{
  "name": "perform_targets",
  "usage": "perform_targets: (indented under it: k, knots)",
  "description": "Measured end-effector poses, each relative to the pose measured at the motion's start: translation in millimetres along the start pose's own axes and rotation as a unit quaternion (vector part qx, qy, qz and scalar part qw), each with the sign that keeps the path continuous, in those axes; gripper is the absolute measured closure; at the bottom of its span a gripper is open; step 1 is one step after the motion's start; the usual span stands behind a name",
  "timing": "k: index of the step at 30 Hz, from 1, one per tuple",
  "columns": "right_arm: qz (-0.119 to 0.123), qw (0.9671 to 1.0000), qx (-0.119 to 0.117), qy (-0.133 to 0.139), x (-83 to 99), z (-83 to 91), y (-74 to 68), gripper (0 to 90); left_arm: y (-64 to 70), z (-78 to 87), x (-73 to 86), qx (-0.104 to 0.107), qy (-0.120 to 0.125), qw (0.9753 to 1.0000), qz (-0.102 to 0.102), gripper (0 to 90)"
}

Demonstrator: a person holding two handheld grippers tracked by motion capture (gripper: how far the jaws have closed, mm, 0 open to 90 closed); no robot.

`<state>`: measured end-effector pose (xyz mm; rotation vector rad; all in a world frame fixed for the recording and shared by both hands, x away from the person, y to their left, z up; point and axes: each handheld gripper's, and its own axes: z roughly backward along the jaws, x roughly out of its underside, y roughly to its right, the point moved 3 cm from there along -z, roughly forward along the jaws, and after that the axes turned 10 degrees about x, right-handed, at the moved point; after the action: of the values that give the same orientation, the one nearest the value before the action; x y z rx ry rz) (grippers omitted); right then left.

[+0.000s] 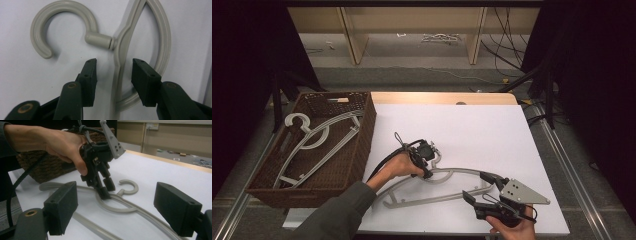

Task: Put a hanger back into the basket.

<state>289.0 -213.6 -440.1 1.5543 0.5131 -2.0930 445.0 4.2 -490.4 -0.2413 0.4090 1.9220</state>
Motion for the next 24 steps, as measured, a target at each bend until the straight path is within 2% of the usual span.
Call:
perform_targets:
  k: [4, 7, 9, 10, 12, 16, 19, 20, 22, 23, 24]
  knots:
    - [-0.008, 0.9999, -0.001, 0.009, 0.1, -1.1, -0.2, 20.3, 1.2, -0.2, -2.9, 0.003, -0.016, 0.9998, -0.011, 60.5]
    - [-0.008, 0.9999, -0.002, 0.010, 0.0, -1.7, -0.3, 20.3, 0.5, -0.9, -3.7, 0.011, -0.018, 0.9997, -0.009, 62.4]
    - [0.000, 1.0000, 0.004, 0.000, 0.3, -0.3, 0.4, 20.3, -0.4, -1.0, -4.5, 0.017, -0.020, 0.9997, 0.000, 62.6]
    - [-0.003, 1.0000, -0.004, -0.001, 0.3, -0.1, -0.1, 20.3, -1.1, -0.9, -5.6, 0.018, -0.026, 0.9995, -0.003, 63.3]
    - [-0.005, 1.0000, -0.001, 0.005, 0.3, -0.9, -0.2, 20.3, 0.2, -1.4, -9.0, 0.009, -0.043, 0.9990, -0.010, 66.6]
    - [-0.011, 0.9999, 0.001, 0.009, 0.3, -1.1, 0.2, 20.4, 2.1, -1.8, -9.2, 0.007, -0.044, 0.9990, -0.008, 69.0]
    - [-0.005, 1.0000, 0.006, 0.004, 0.5, -0.8, 0.4, 20.4, 2.6, -2.0, -9.9, 0.009, -0.047, 0.9989, -0.008, 72.3]
    - [0.001, 1.0000, 0.004, -0.009, 0.5, 0.8, 0.8, 20.4, 2.6, -2.1, -10.4, 0.009, -0.049, 0.9987, -0.009, 73.2]
    - [-0.006, 1.0000, 0.005, 0.006, 0.2, -1.1, 0.5, 20.5, 3.3, -2.3, -11.1, 0.008, -0.053, 0.9985, -0.012, 74.4]
    - [-0.008, 1.0000, 0.001, 0.005, 0.5, -1.1, 0.7, 20.4, 4.1, -2.5, -11.4, 0.007, -0.054, 0.9984, -0.015, 75.1]
    - [-0.004, 1.0000, 0.007, 0.004, 0.5, -0.6, 1.5, 20.4, 5.2, -2.7, -11.7, 0.006, -0.056, 0.9982, -0.018, 76.4]
